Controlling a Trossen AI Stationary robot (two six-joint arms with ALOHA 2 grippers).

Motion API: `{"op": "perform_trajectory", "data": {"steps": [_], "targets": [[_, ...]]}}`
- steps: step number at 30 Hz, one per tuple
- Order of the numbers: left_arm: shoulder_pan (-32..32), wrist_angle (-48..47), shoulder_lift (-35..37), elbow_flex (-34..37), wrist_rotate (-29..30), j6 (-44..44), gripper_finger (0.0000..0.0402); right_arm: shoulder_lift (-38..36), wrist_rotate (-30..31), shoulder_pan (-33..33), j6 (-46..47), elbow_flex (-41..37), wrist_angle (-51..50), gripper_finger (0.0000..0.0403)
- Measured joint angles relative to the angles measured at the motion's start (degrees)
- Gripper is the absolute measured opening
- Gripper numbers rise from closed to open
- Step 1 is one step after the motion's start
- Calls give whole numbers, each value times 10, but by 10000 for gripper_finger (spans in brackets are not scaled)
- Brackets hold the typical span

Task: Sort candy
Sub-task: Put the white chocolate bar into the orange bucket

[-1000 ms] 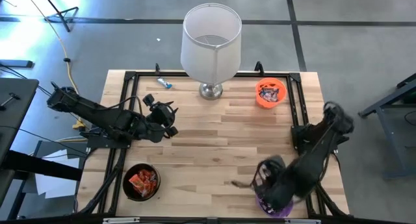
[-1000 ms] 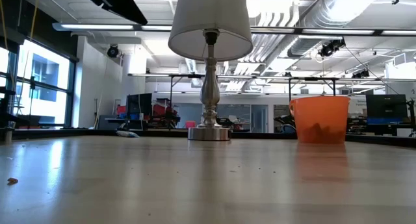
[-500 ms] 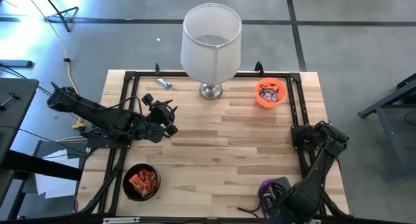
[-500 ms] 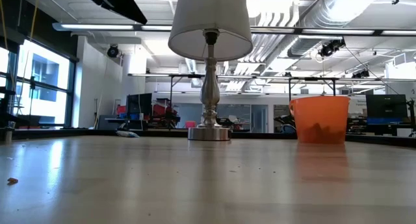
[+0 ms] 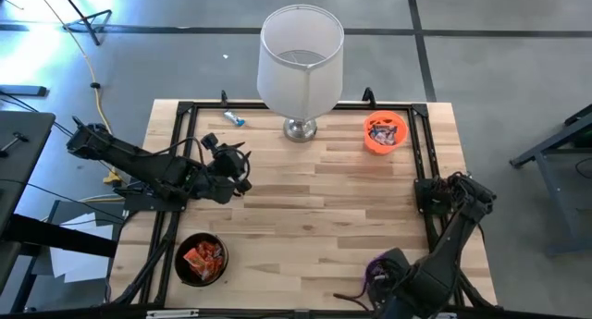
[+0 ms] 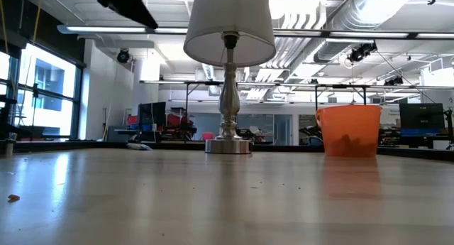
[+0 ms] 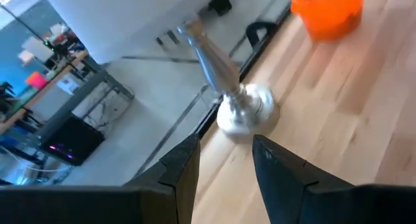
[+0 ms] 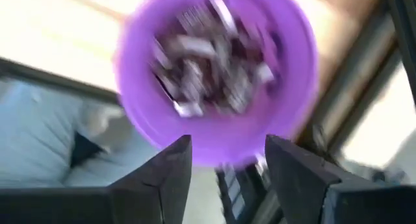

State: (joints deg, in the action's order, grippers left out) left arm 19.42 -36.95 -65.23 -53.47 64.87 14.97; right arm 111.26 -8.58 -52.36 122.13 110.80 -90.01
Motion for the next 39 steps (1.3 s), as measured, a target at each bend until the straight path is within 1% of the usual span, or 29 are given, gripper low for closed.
{"op": "perform_trajectory", "data": {"steps": [2, 5, 7, 9, 12, 15, 17, 19, 20, 22, 25, 27, 29, 35, 39], "targets": [[-6, -35, 1, 0, -21, -1, 131, 0, 52, 4, -22, 0, 0, 191], [-36, -96, 5, 0, -99, 16, 131, 0, 129, 14, -80, 0, 0, 192], [-66, -137, 3, 0, -152, 22, 131, 0, 157, 25, -128, 0, 0, 192], [-97, -164, -1, 0, -185, 2, 131, 0, 174, 39, -181, 0, 0, 192], [-148, -184, -1, 0, -238, -69, 131, 0, 183, 64, -247, -1, 0, 192], [-202, -182, -2, 0, -326, -160, 131, 0, 197, 87, -301, -1, 0, 193], [-238, -180, -2, 3, -398, -246, 131, 0, 204, 99, -340, -1, 0, 193], [-266, -165, -2, 15, -451, -338, 131, 0, 204, 107, -376, -1, 0, 193], [-278, -148, -2, 22, -468, -376, 131, 0, 204, 110, -391, -1, 0, 193], [-300, -101, -2, 39, -484, -433, 131, 0, 205, 115, -418, -1, 0, 193], [-333, -42, -2, 65, -483, -468, 131, 0, 216, 124, -452, -1, 0, 193], [-354, -5, -5, 77, -482, -451, 131, 0, 222, 134, -473, -1, 0, 193], [-380, 15, -7, 89, -480, -401, 131, -1, 226, 146, -498, -1, 0, 193], [-469, 44, -38, 97, -461, -194, 131, -17, 255, 187, -580, -1, 0, 193], [-520, 68, -74, 97, -441, -63, 131, -37, 286, 213, -628, -1, 0, 193]]}}
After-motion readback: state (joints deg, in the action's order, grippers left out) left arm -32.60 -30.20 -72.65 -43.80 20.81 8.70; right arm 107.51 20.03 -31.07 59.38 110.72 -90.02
